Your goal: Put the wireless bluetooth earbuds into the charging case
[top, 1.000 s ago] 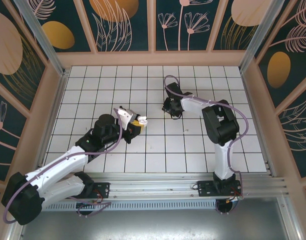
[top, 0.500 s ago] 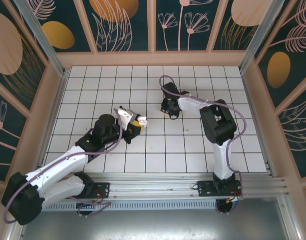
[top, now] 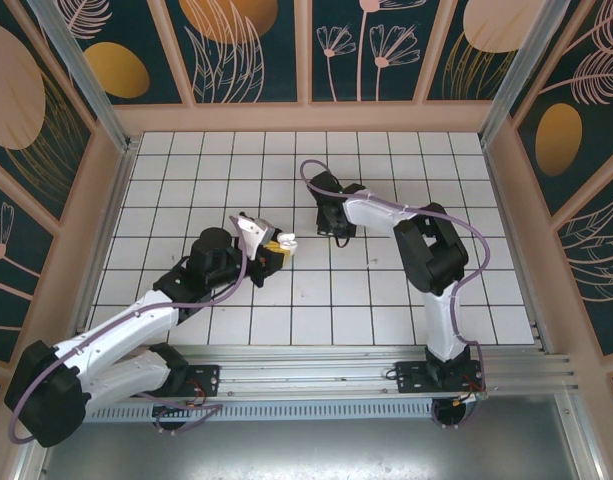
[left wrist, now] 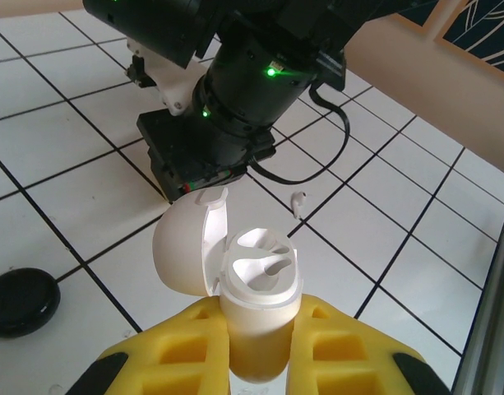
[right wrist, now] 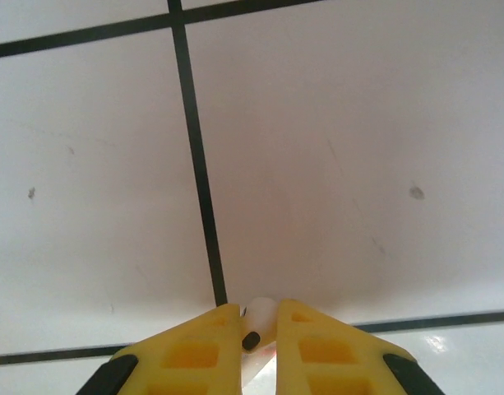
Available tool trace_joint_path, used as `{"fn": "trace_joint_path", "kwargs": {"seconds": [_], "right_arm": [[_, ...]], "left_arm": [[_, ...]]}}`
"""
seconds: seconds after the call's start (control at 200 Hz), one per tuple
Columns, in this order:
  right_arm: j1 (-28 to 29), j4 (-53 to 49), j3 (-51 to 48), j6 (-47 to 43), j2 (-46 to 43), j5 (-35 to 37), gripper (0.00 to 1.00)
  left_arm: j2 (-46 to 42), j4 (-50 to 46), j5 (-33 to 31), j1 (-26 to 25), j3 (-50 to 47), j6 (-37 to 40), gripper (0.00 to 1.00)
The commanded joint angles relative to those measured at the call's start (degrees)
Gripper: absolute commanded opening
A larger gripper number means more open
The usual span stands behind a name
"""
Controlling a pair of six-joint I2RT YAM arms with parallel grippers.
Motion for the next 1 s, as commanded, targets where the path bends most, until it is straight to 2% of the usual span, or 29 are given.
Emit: {"fn": "trace_joint_path", "kwargs": {"seconds": [0.0, 0.315, 0.631, 0.801, 0.996], "right_arm": [[1.1, -4.8, 0.9, -0.9, -5.8, 5.0, 0.13], [4.9, -9.4, 0.7, -0.2, -15.8, 11.8, 0.13], [11.8, -10.9, 0.2, -0.4, -26.2, 18.2, 0.13], [15.6, -9.6, -0.6, -0.3, -30.7, 18.8, 0.13], [18.0, -9.5, -0.6, 0.1, -31.9, 17.1, 0.14]], "left_arm": [[0.9, 3.8, 1.6, -0.3, -0.5, -1.7, 0.00], [4.5, 11.2, 3.9, -0.3, -1.6, -5.8, 0.00], [11.6, 20.2, 7.4, -0.3, -0.7, -10.0, 0.00], [14.4, 23.7, 8.4, -0.4, 0.2, -10.4, 0.00], [17.1, 28.8, 10.0, -0.3, 0.8, -10.2, 0.00]]}}
